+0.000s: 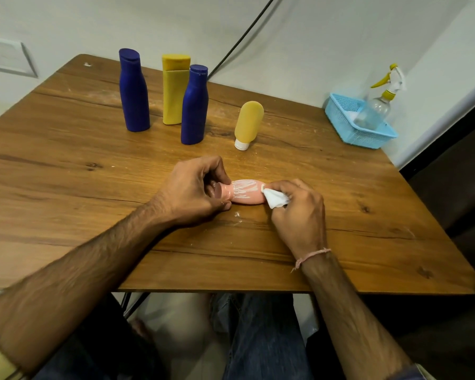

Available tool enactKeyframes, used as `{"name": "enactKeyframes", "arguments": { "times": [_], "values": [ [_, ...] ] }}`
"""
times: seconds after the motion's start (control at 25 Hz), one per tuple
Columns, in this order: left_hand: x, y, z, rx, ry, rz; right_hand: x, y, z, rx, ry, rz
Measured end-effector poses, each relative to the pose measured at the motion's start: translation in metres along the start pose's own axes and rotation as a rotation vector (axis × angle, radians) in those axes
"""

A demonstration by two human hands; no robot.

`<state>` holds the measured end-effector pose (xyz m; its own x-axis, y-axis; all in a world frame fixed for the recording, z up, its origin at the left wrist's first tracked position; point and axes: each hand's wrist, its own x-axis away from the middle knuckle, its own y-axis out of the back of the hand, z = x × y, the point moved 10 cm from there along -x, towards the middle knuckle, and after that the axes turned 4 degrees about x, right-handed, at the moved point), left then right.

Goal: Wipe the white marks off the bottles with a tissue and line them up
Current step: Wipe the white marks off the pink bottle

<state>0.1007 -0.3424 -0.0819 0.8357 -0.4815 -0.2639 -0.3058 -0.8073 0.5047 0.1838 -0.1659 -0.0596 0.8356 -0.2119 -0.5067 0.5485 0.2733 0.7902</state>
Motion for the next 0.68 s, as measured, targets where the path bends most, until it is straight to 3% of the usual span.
{"name": "enactKeyframes", "arguments": {
  "times": [0.04,0.16,0.32,0.48,0.6,0.68],
  "values": [
    [0.0,0.0,-0.001,-0.002,-0.01,0.0,-0.001,0.001,-0.001,-0.002,-0.013,-0.006],
    [-0.001,-0.002,-0.004,-0.006,-0.062,0.013,0.01,-0.002,0.021,-0.022,0.183,0.041],
    [-0.002,-0.005,-0.005,-0.04,-0.107,0.029,0.002,0.004,-0.003,-0.023,-0.007,-0.019],
    [-0.001,-0.006,-0.013,-0.042,-0.179,0.039,0.015,-0.001,0.026,-0.029,0.194,0.026],
    [0.001,-0.009,-0.015,-0.098,-0.209,0.049,0.004,0.009,-0.002,-0.013,-0.023,-0.078],
    [0.003,-0.011,-0.02,-0.133,-0.25,0.051,0.008,0.004,0.015,-0.026,0.067,-0.048]
  ]
}}
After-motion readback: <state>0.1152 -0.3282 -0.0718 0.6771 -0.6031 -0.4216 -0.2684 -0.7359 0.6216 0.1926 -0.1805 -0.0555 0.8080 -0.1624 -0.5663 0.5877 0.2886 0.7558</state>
